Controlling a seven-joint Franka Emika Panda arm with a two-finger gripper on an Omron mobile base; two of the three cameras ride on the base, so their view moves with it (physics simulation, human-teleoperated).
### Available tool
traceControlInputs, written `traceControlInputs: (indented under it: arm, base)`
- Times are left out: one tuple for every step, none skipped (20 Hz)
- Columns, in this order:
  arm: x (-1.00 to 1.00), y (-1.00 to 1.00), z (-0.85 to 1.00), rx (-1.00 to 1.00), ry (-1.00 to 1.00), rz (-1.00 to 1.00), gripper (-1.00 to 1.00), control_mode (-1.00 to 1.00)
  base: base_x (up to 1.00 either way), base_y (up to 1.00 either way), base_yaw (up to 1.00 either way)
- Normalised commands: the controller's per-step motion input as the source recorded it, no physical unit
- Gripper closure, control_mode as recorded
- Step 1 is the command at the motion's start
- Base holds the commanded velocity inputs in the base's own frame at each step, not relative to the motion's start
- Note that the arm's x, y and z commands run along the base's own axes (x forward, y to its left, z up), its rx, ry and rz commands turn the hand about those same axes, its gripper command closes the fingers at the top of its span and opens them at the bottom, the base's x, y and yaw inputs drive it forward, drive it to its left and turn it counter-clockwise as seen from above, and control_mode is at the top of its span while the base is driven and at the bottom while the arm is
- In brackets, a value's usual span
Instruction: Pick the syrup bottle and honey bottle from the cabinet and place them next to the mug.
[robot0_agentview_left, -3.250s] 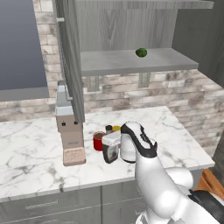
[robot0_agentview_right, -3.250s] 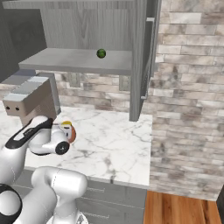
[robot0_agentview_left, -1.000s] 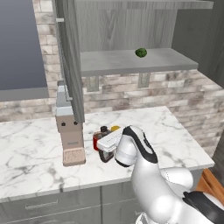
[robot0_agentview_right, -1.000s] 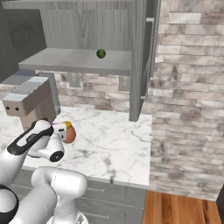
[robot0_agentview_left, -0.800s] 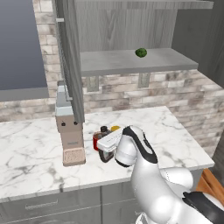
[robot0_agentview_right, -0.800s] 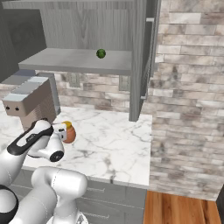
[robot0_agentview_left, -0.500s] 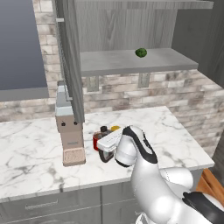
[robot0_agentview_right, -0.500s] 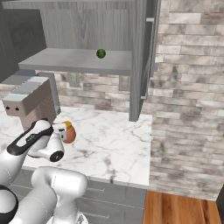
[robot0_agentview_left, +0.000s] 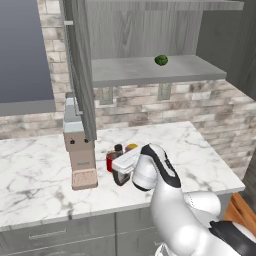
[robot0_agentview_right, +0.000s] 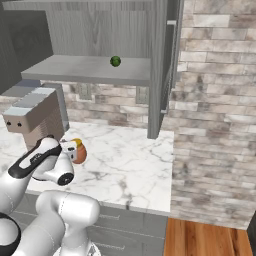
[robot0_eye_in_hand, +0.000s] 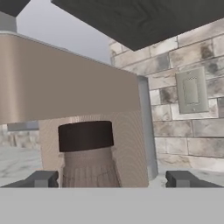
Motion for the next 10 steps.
traceControlInputs:
  arm:
    - [0.00,-0.13,0.00,0.00,0.00,0.00,-1.00,-1.00]
    - [0.00,-0.14,0.00,0.00,0.00,0.00,-1.00,-1.00]
    - [0.00,-0.14,0.14,0.00,0.00,0.00,-1.00,-1.00]
    - [0.00,-0.14,0.29,0.00,0.00,0.00,-1.00,-1.00]
    - [0.00,-0.15,0.46,0.03,0.00,0.00,-1.00,-1.00]
    - [0.00,-0.11,0.56,0.04,0.00,0.00,-1.00,-1.00]
    - [0.00,-0.10,0.66,0.04,0.00,0.00,-1.00,-1.00]
    - [0.00,-0.06,0.75,0.04,0.00,0.00,-1.00,-1.00]
    - [0.00,-0.04,0.91,0.02,0.00,0.00,-1.00,-1.00]
    - [0.00,0.00,0.98,0.00,0.03,0.00,-1.00,-1.00]
  base:
    - [0.00,0.00,0.00]
    - [0.00,0.00,0.00]
    - [0.00,0.00,0.00]
    - [0.00,0.00,0.00]
    - [0.00,0.00,0.00]
    - [0.00,0.00,0.00]
    - [0.00,0.00,0.00]
    - [0.00,0.00,0.00]
    - [0.00,0.00,0.00]
    - [0.00,0.00,0.00]
